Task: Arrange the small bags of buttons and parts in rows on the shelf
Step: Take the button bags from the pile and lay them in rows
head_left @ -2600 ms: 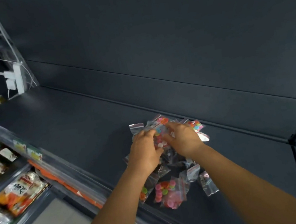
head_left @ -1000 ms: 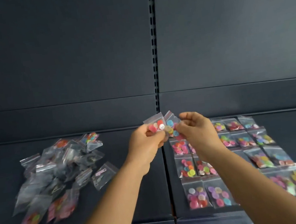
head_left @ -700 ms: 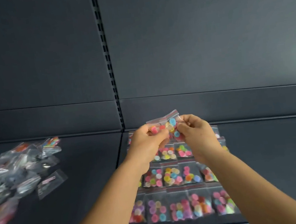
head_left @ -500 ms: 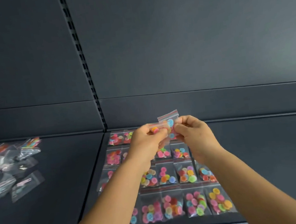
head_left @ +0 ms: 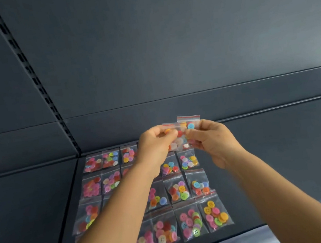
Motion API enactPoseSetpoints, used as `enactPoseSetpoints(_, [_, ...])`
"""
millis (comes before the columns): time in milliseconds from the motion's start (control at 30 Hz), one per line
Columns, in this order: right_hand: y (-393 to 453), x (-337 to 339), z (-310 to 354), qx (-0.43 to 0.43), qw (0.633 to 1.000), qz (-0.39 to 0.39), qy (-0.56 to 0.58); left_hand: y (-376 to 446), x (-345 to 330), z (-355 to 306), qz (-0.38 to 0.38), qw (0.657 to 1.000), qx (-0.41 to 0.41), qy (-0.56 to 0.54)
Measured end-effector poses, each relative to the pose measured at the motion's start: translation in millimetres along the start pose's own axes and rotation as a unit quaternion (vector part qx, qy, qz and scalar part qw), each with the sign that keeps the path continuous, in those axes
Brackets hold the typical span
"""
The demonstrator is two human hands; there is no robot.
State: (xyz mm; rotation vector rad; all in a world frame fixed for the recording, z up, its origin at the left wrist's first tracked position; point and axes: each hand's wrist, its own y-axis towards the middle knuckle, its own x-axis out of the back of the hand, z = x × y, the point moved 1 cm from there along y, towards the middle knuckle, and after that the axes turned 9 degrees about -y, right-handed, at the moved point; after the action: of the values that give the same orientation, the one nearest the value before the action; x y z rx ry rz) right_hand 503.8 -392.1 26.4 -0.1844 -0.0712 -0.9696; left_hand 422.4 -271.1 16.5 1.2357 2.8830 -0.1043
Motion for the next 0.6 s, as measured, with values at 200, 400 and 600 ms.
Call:
enactPoseSetpoints(200, [2.6, 14.4, -6.6, 0.000, 1.000, 0.016, 0.017, 1.7, -24.7, 0.5, 0.009, 1.000, -0.007, -0.003])
enactPoseSetpoints(400, [23.0, 40.8, -8.8, 0.013, 1.000, 0.001, 0.007, 11.9, -53.7, 0.1, -0.005, 0.999, 0.031, -0.014])
enactPoseSetpoints(600, [53.0, 80.8, -18.8, 0.007, 1.000, 0.011, 0.004, 20.7, -88.2, 2.3, 0.033, 0.998, 0.055, -0.025])
